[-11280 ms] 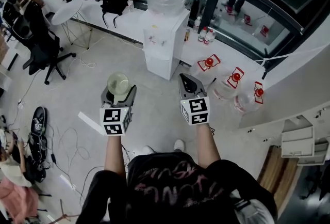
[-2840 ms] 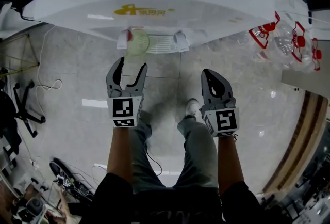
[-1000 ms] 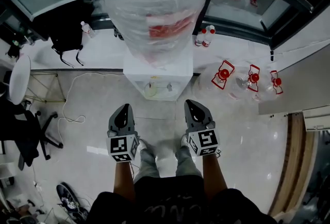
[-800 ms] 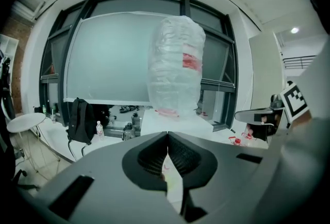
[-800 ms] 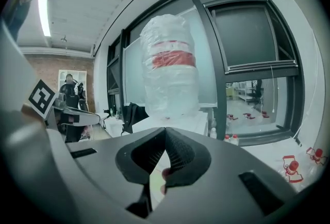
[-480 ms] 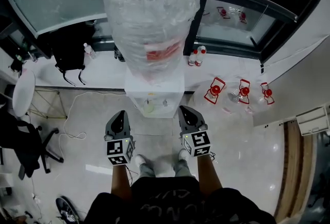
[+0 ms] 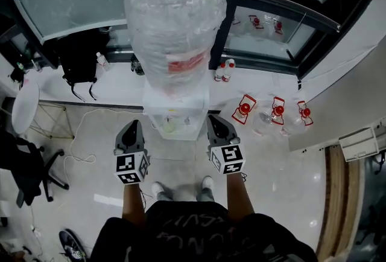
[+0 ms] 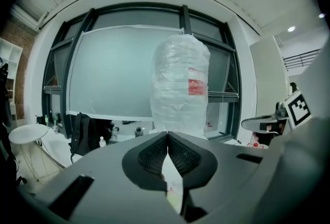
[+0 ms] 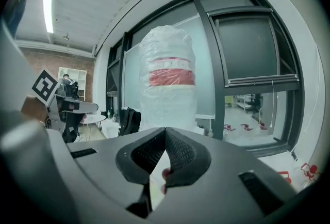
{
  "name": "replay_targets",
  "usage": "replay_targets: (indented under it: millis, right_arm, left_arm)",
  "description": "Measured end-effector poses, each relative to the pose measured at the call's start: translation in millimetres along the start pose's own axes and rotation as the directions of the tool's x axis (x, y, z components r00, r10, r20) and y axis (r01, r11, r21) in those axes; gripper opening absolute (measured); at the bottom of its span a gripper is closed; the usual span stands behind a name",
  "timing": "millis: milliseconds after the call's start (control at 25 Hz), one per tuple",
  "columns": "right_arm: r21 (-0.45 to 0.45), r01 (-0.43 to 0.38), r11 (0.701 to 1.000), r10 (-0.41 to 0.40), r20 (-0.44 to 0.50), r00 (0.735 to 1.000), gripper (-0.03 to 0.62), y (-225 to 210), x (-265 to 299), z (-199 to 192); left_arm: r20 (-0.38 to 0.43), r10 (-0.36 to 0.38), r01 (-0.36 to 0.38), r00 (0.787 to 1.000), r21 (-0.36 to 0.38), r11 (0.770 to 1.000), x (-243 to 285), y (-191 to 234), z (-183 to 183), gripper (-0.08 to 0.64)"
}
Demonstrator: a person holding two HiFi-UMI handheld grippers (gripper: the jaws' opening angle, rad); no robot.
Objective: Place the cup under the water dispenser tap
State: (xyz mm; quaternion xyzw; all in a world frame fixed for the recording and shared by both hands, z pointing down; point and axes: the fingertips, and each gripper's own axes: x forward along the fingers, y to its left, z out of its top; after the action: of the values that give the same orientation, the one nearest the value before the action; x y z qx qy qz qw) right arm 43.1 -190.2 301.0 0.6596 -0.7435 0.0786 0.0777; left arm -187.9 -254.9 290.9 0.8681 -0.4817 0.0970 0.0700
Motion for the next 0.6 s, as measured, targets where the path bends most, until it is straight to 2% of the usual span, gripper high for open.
replay_targets:
  millis: [200, 600]
  right_arm:
    - [-0.015, -0.016, 1.0, 0.016, 0.009, 1.0, 0.014, 0, 2, 12]
    - [-0.035, -0.012, 0.999, 0.013, 0.03, 0.999, 0.014, -1, -1, 27]
  left_arm:
    - [0.028, 0.005, -0.005, 1.0, 0.0, 1.0, 1, 5, 17, 0.017]
    - [0.079, -0.029, 0.031, 0.996, -0.023, 0.999, -4, 1, 37, 0.017]
